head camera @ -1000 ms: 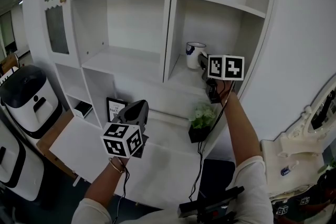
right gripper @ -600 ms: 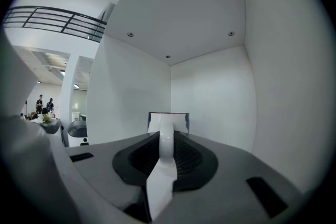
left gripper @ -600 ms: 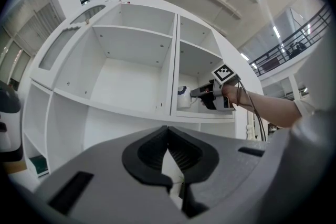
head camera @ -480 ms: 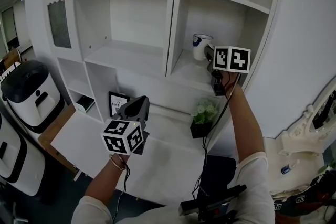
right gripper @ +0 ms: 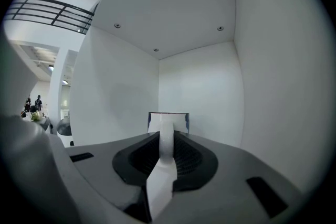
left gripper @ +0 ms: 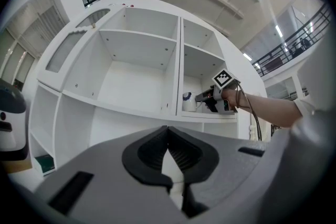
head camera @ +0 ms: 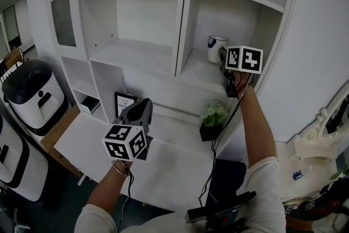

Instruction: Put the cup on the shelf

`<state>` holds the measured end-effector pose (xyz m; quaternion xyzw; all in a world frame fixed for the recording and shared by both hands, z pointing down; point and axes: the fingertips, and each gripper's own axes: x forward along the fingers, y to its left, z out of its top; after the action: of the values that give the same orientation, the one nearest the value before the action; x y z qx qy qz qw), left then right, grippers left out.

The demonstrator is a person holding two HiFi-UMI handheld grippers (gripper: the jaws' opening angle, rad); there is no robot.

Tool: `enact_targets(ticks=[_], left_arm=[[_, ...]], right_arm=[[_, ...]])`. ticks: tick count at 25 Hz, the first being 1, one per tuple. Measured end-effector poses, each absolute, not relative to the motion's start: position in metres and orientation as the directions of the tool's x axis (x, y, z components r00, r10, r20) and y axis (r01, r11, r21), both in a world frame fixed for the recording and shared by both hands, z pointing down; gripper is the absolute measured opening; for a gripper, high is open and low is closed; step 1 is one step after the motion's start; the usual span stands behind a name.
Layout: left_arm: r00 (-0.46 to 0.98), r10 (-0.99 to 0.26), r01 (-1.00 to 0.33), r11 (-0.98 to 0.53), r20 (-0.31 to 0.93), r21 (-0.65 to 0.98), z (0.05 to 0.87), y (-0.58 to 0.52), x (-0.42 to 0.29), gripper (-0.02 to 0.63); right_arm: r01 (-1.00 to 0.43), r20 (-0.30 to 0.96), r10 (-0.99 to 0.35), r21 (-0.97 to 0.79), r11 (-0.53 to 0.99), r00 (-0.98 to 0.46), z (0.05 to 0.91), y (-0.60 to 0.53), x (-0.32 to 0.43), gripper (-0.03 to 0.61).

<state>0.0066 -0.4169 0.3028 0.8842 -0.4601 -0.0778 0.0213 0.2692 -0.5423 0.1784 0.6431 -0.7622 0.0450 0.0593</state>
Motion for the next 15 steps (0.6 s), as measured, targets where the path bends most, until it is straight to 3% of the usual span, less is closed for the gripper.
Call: enact_targets(ticks=[15], left_arm=[[0.586, -0.801, -0.795, -0.597, -0.121, 0.105, 0.303, -0.414, 0.014, 0.009]], right_arm=[[-0.992, 0.217, -0.968, -0.036, 0.123, -0.128, 0.193, -0.537, 0.280, 0.078]])
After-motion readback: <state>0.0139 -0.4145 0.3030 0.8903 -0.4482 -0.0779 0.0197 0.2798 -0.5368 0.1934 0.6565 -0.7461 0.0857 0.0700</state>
